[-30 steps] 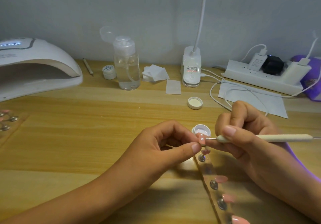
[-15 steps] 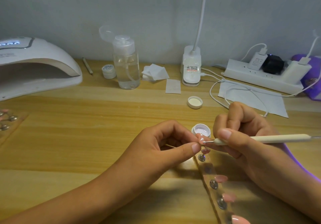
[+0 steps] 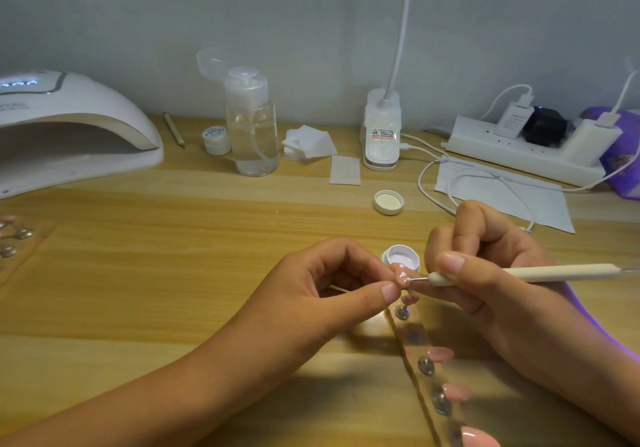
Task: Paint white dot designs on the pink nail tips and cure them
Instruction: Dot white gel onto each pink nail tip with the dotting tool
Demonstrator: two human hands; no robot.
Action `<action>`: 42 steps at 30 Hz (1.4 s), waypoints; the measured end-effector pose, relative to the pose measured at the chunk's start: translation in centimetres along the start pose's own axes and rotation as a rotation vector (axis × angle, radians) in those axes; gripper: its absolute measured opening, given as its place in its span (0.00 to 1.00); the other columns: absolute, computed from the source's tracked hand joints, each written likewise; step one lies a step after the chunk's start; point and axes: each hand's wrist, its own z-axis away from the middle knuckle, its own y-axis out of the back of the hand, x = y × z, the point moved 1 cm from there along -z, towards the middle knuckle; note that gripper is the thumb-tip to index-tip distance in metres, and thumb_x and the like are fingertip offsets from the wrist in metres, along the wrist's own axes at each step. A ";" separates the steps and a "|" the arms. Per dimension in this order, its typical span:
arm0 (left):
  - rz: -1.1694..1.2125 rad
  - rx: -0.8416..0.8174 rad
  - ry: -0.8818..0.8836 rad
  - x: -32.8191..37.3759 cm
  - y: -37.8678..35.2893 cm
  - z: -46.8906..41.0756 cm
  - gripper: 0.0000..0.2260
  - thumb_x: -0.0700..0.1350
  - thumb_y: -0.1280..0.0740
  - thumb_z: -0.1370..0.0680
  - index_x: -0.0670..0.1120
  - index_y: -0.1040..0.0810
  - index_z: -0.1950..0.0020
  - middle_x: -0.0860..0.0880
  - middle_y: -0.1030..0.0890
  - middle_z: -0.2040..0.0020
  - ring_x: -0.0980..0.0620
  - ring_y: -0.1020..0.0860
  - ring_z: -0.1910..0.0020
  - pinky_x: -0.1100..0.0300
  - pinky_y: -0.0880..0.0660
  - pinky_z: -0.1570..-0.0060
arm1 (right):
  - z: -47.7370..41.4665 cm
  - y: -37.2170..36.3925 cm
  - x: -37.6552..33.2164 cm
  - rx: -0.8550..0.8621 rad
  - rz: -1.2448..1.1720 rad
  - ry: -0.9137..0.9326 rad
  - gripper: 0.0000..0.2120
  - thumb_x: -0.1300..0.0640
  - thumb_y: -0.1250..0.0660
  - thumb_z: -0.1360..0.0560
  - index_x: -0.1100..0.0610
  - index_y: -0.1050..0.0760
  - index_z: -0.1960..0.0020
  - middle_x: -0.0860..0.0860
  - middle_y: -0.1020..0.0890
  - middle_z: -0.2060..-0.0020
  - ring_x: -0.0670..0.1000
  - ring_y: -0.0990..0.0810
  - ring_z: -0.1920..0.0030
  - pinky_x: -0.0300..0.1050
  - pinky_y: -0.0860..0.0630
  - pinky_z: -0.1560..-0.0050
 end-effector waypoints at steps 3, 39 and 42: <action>-0.003 0.001 -0.002 0.0 0.0 0.0 0.04 0.44 0.28 0.31 0.54 0.18 0.61 0.56 0.18 0.63 0.60 0.23 0.63 0.70 0.28 0.61 | 0.0 0.1 0.0 -0.011 0.008 0.010 0.08 0.59 0.31 0.33 0.50 0.28 0.67 0.48 0.26 0.72 0.42 0.27 0.72 0.33 0.26 0.65; 0.007 0.000 -0.007 -0.2 0.1 -0.1 0.05 0.44 0.27 0.31 0.54 0.18 0.61 0.55 0.18 0.63 0.60 0.23 0.62 0.70 0.28 0.61 | 0.4 -0.4 -0.6 0.147 0.177 -0.066 0.16 0.58 0.29 0.36 0.66 0.34 0.63 0.52 0.22 0.72 0.46 0.22 0.70 0.36 0.21 0.67; 0.003 -0.004 -0.005 -0.2 0.1 0.0 0.04 0.46 0.26 0.32 0.54 0.18 0.61 0.55 0.18 0.62 0.60 0.23 0.62 0.69 0.27 0.60 | 0.3 -0.7 -0.8 0.178 0.178 -0.068 0.13 0.64 0.35 0.35 0.70 0.38 0.62 0.52 0.23 0.73 0.45 0.23 0.72 0.35 0.22 0.69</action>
